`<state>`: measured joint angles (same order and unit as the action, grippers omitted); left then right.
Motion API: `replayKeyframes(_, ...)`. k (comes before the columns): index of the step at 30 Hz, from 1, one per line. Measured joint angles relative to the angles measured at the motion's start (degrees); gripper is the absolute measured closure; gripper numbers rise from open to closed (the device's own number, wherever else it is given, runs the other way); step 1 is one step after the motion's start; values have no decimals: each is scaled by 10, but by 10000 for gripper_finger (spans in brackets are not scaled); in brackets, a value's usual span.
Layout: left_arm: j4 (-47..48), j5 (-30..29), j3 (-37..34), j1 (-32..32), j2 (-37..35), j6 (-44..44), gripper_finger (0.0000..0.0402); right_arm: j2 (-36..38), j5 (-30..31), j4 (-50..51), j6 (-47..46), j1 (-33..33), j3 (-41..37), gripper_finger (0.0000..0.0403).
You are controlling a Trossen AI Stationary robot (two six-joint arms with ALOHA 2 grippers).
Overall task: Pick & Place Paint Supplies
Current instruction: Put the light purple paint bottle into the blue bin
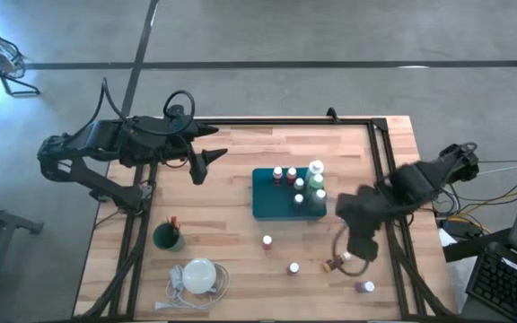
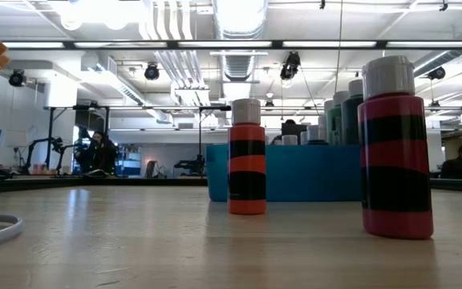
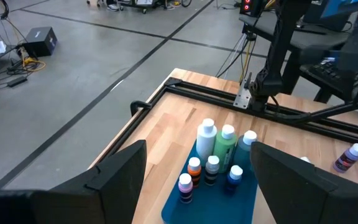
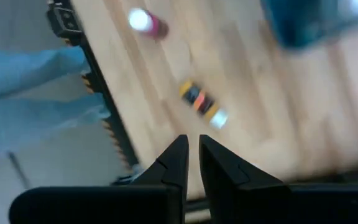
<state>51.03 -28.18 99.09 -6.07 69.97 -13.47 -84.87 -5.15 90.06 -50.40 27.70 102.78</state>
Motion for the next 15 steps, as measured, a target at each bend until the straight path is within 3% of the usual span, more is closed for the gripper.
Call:
replayKeyframes(5,0,0,0,0,0,0,110,13,-12,0,-214,74,-33,364)
replayKeyframes(15,5,1,0,0,0,19,110,-3,24,-30,-457,177,-62,391)
